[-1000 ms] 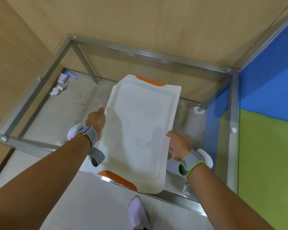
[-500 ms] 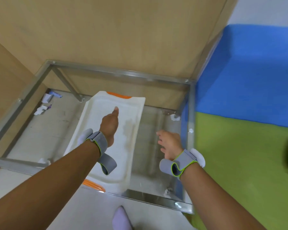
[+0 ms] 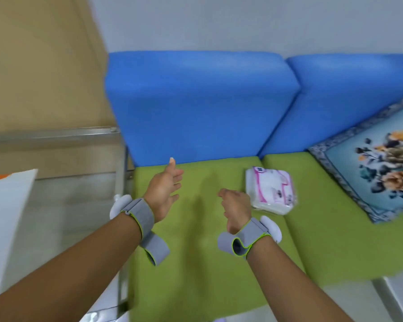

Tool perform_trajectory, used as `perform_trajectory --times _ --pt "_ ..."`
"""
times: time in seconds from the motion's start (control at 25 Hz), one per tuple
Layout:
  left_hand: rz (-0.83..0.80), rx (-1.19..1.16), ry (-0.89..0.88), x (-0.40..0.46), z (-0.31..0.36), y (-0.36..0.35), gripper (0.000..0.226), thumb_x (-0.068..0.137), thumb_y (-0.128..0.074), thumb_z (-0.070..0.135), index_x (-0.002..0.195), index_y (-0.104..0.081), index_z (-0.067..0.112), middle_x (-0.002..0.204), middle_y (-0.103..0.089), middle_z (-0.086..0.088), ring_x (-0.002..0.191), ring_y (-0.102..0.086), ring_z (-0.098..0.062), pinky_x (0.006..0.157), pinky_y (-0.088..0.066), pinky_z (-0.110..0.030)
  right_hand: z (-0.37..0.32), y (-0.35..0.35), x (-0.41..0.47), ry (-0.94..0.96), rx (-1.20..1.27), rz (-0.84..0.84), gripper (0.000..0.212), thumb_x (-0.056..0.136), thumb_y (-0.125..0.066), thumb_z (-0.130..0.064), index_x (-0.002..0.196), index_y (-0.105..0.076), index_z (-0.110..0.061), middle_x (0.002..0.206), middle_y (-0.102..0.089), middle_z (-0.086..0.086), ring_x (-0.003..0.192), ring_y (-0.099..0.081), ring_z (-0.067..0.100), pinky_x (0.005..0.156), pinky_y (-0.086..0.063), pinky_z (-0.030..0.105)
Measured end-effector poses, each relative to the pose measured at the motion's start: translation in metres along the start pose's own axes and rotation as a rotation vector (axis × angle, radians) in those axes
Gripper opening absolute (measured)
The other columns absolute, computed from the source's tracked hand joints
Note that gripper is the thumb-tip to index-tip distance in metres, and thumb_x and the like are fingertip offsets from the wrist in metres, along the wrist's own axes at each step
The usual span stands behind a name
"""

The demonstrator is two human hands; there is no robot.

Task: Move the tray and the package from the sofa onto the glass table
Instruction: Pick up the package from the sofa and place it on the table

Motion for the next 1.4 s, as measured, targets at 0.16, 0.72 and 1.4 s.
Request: perform_trajectory --times 0.16,0.72,1.4 --pt "-0.085 0.043 0.081 0.041 -0.039 -0.142 0.068 0.097 -0.029 0.055 0.143 -0.044 0.008 0.155 -0.039 -0.009 0.144 -0.035 -0.027 0.116 -0.028 -0.043 0.012 0.133 0.085 0.012 -0.006 0.265 0.029 0.079 -0.060 -0.020 0.101 -0.075 -0.009 0.096 -0.070 0.012 0.090 -0.059 0.026 0.083 -0.046 0.031" --pt "-0.032 0.168 0.110 0.151 -0.104 -0.245 0.047 0.086 -0.064 0.006 0.132 -0.054 0.003 0.098 -0.071 -0.009 0.088 -0.062 -0.029 0.087 -0.050 -0.043 0.051 0.179 0.222 -0.033 -0.074 0.238 0.045 0.073 -0.063 -0.041 0.105 -0.063 -0.009 0.104 -0.068 0.013 0.100 -0.062 0.033 0.098 -0.047 0.045" --pt "0.049 0.061 0.048 0.038 -0.024 -0.067 0.031 0.086 -0.061 -0.002 0.116 -0.061 0.006 0.103 -0.071 -0.011 0.080 -0.068 -0.024 0.070 -0.057 -0.034 -0.008 0.050 0.047 0.035 -0.077 0.128 0.017 0.076 -0.062 -0.024 0.071 -0.048 -0.017 0.070 -0.053 0.001 0.071 -0.049 0.026 0.070 -0.044 0.033"
Point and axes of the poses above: each hand's wrist, its own x-axis towards the middle knuckle, its own y-axis out of the back of the hand, z = x × y, the point moved 9 cm from there along x, towards the middle knuckle
